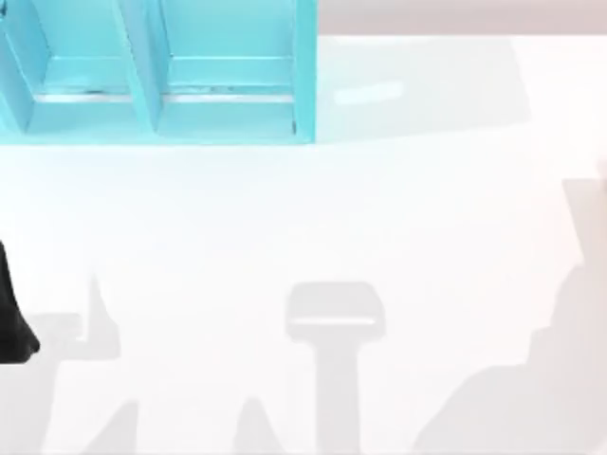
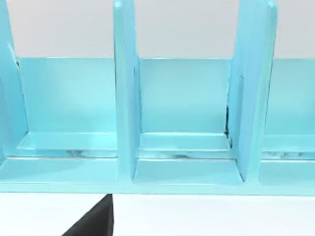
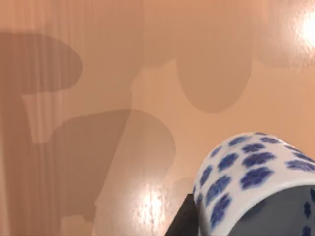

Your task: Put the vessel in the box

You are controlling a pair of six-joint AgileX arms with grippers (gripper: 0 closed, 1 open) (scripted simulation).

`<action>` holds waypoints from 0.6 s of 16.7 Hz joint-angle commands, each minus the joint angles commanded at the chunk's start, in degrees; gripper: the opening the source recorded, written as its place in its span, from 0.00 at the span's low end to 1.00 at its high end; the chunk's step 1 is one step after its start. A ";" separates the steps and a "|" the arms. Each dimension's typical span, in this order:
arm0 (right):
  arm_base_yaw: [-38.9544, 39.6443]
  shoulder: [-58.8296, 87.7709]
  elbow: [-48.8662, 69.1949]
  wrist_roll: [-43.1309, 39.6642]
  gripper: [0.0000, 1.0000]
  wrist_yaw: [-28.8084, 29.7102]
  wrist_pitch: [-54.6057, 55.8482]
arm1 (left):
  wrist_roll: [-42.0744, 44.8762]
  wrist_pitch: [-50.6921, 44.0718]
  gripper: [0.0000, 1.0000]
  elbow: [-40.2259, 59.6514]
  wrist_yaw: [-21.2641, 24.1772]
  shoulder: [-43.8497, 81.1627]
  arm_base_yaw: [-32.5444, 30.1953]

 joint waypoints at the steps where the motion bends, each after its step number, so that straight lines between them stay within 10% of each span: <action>1: 0.00 0.00 0.00 0.00 0.68 0.00 0.00 | 0.00 0.00 1.00 0.00 0.00 0.00 0.00; 5: 0.00 0.00 0.00 0.00 0.98 0.00 0.00 | 0.00 0.00 1.00 0.00 0.00 0.00 0.00; 10: 0.00 0.00 0.00 0.00 1.00 0.00 0.00 | 0.00 0.00 1.00 0.00 0.00 0.00 0.00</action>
